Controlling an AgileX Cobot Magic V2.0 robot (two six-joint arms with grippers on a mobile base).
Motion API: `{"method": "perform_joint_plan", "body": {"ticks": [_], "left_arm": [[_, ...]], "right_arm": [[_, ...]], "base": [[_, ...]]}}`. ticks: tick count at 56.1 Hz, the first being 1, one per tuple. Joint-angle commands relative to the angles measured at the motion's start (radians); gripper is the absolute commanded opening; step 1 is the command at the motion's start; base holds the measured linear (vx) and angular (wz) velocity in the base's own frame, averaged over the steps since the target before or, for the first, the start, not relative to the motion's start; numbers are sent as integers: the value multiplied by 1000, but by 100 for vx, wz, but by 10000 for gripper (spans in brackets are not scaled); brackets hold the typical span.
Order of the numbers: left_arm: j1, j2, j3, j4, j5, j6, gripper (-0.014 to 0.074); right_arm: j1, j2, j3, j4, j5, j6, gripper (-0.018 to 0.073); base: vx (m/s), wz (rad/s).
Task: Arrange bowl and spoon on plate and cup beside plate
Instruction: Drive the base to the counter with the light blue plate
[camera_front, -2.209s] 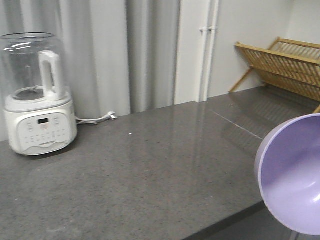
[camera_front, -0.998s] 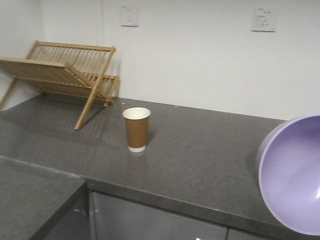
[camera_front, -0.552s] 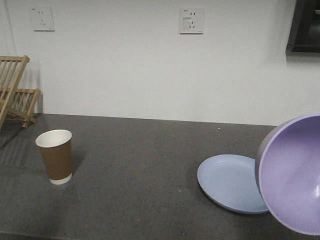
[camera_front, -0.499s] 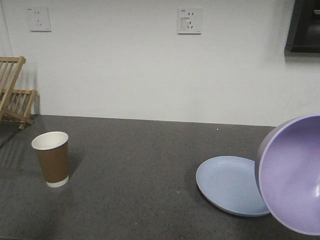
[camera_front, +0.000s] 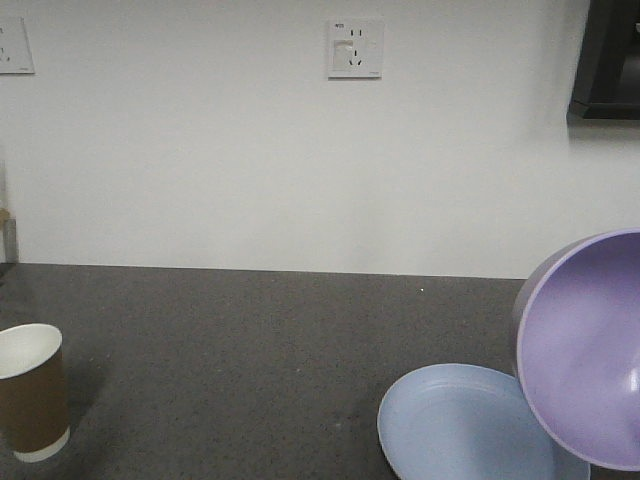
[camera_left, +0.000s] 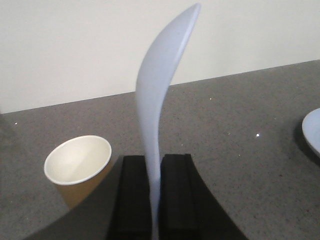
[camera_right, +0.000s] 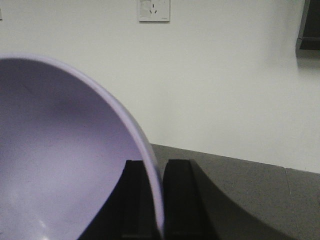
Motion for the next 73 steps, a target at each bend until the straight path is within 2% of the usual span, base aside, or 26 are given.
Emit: {"method": "perform_joint_plan", "body": {"ticks": [1, 51, 60, 73], "left_arm": [[-6, 0, -27, -5, -83, 0, -3], [-6, 0, -27, -6, -92, 0, -3], [-6, 0, -27, -6, -158, 0, -3], [-6, 0, -27, -6, -146, -15, -3]], "right_arm": [[-4, -2, -28, 48, -30, -7, -8], [-4, -2, -28, 52, -20, -7, -8], [-4, -2, -28, 103, -25, -7, -8], [-4, -2, -28, 184, -14, -6, -8]], "base": [[21, -9], [6, -3], [0, 0], [0, 0]]}}
